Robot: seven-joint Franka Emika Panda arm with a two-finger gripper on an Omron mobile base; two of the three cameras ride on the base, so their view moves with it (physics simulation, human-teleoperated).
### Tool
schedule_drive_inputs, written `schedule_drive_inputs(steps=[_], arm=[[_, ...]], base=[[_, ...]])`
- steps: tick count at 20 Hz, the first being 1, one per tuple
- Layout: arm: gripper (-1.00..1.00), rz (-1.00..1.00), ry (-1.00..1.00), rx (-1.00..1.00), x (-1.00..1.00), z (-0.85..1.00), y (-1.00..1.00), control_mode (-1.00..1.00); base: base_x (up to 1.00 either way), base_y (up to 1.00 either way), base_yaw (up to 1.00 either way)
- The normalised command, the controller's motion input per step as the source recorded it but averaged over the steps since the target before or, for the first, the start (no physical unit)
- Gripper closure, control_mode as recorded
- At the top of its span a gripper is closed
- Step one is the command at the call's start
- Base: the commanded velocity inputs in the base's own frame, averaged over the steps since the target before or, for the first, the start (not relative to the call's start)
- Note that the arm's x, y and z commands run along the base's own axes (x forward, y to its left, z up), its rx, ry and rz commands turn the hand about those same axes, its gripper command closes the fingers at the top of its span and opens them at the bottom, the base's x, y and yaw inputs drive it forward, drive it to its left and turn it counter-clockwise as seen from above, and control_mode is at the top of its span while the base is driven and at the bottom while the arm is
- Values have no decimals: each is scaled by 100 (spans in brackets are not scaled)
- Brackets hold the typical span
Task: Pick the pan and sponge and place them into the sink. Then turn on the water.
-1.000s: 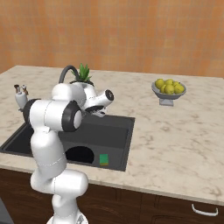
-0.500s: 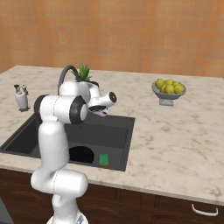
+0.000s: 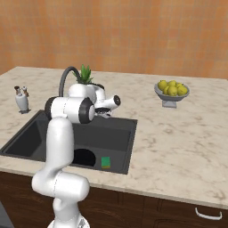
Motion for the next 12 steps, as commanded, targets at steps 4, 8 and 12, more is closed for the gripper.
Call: schedule_drive_inputs(steps=[4, 8, 12], arm=[[-100, 0, 0, 0, 18, -11, 10, -100], [-100, 0, 0, 0, 0, 0, 0, -100], [100, 0, 0, 0, 0, 0, 0, -100]], base=[[0, 0, 0], [0, 0, 0], [0, 0, 0]])
